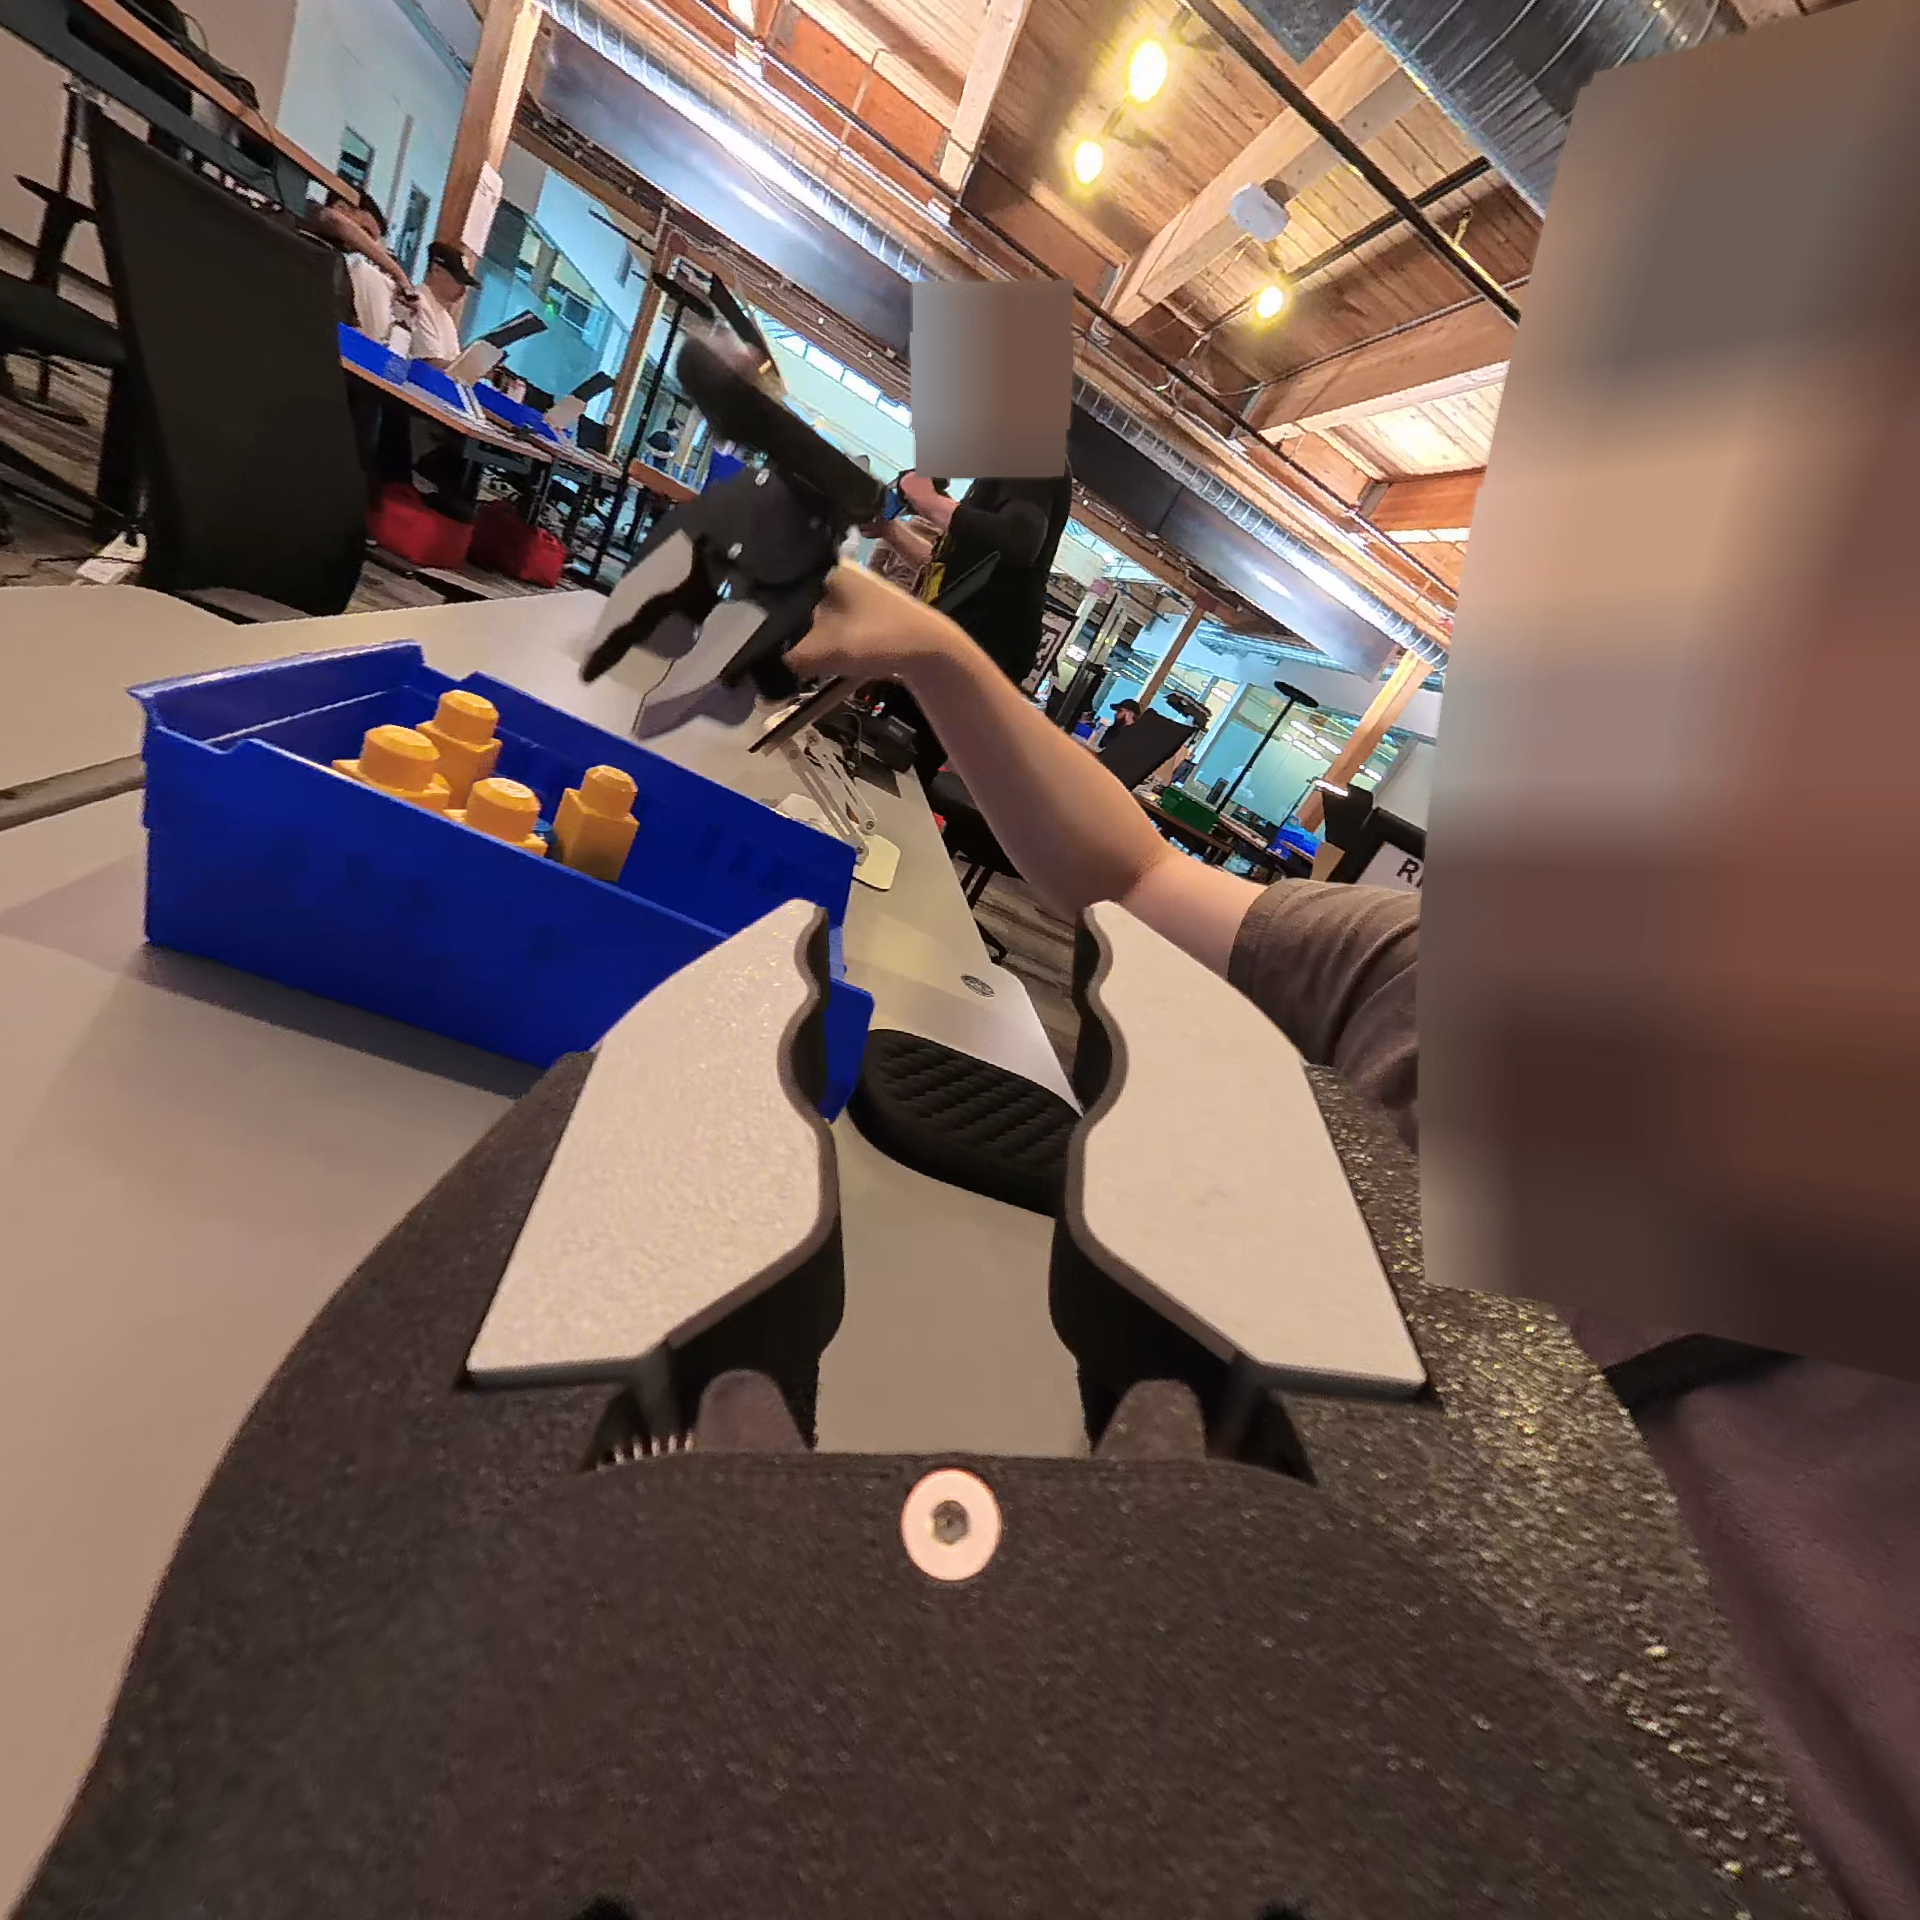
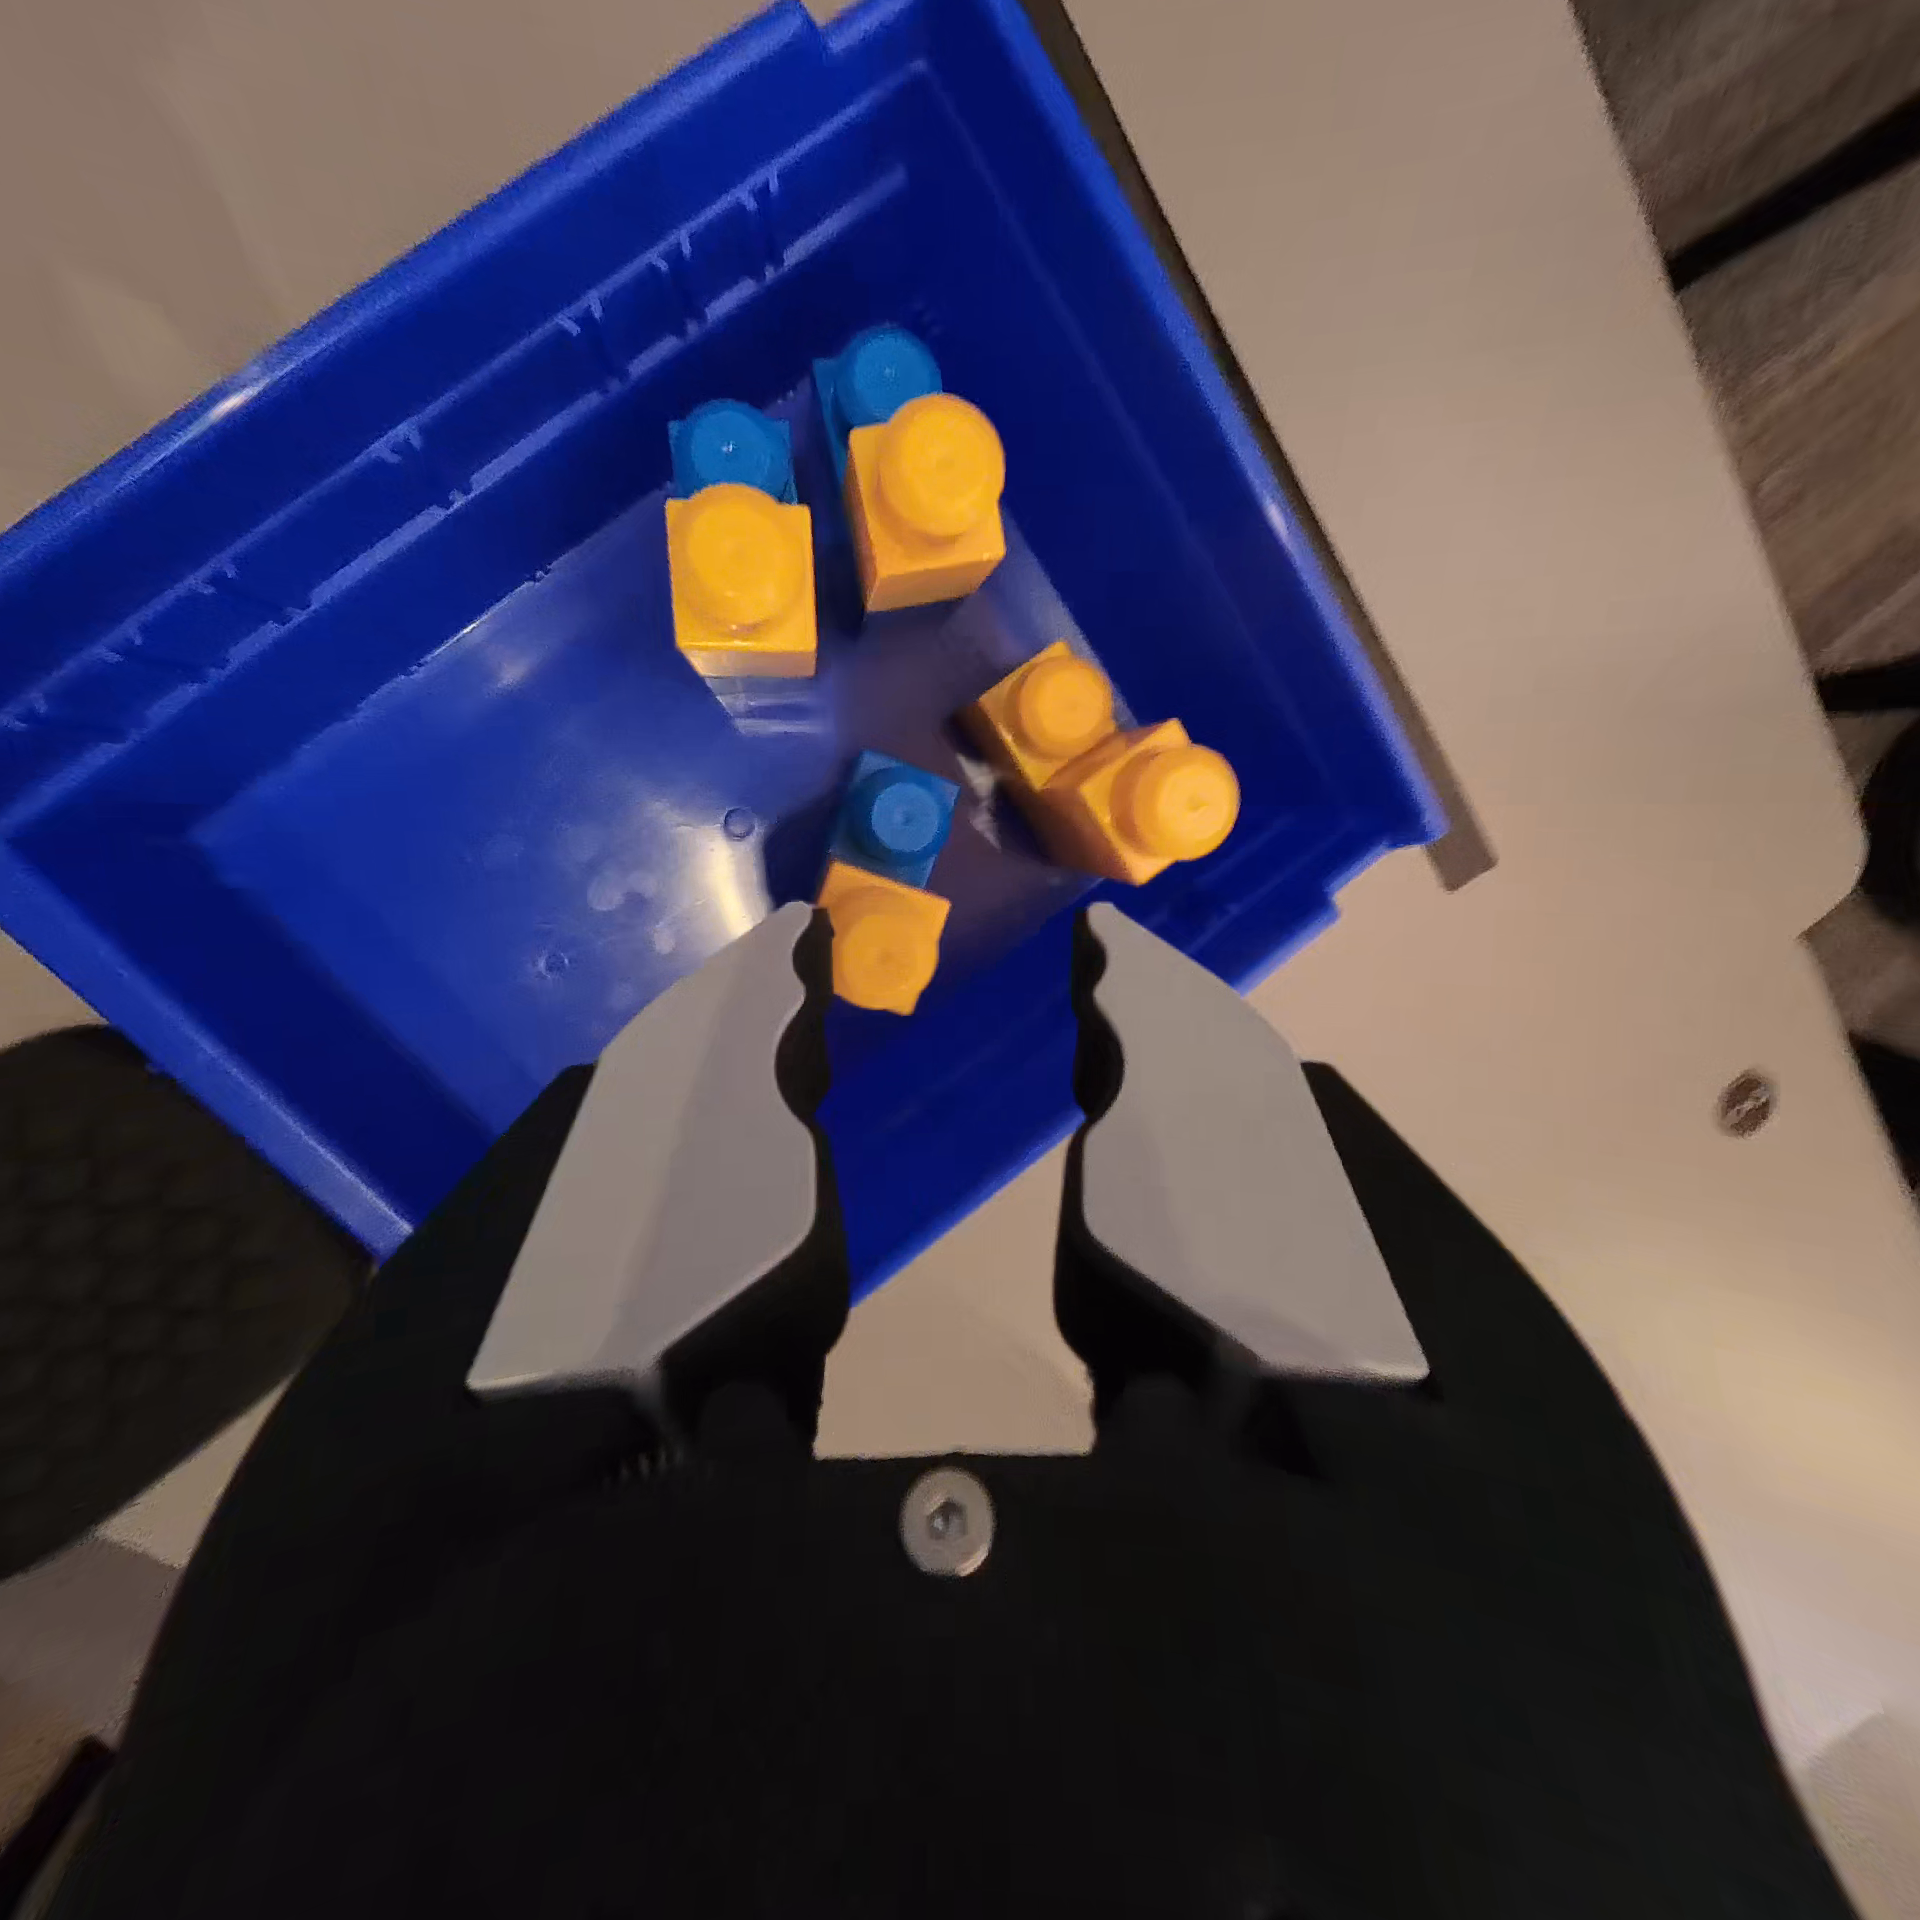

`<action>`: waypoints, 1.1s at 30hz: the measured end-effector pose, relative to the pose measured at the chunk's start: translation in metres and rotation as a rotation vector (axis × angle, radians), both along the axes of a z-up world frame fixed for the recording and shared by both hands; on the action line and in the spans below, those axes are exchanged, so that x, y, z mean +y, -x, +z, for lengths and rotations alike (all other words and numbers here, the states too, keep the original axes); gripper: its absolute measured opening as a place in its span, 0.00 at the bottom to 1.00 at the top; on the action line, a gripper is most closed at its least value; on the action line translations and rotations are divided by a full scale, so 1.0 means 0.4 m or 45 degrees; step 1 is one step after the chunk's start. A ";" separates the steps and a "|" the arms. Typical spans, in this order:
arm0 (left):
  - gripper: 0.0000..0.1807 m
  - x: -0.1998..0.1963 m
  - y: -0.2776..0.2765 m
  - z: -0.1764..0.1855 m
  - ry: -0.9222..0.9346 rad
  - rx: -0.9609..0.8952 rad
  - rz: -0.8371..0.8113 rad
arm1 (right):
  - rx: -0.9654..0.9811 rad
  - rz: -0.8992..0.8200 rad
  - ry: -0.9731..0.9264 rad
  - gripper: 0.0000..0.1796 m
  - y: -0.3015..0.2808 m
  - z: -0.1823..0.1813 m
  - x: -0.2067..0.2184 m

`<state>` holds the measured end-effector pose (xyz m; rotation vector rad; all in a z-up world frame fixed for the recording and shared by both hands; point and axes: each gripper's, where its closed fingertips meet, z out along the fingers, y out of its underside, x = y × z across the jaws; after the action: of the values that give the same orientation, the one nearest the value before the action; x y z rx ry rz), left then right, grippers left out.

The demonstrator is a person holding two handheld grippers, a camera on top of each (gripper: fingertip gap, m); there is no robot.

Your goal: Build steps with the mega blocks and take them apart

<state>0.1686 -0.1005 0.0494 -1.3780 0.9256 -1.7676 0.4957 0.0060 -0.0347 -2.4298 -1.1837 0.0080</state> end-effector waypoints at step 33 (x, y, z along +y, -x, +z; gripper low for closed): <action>0.25 -0.005 -0.013 -0.027 0.047 0.021 -0.042 | -0.177 0.499 -0.262 0.23 0.047 0.016 0.044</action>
<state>0.1737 -0.1027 0.0385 -1.4101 0.9339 -1.8089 0.4768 0.0238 -0.0283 -2.0167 -1.6202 -0.1585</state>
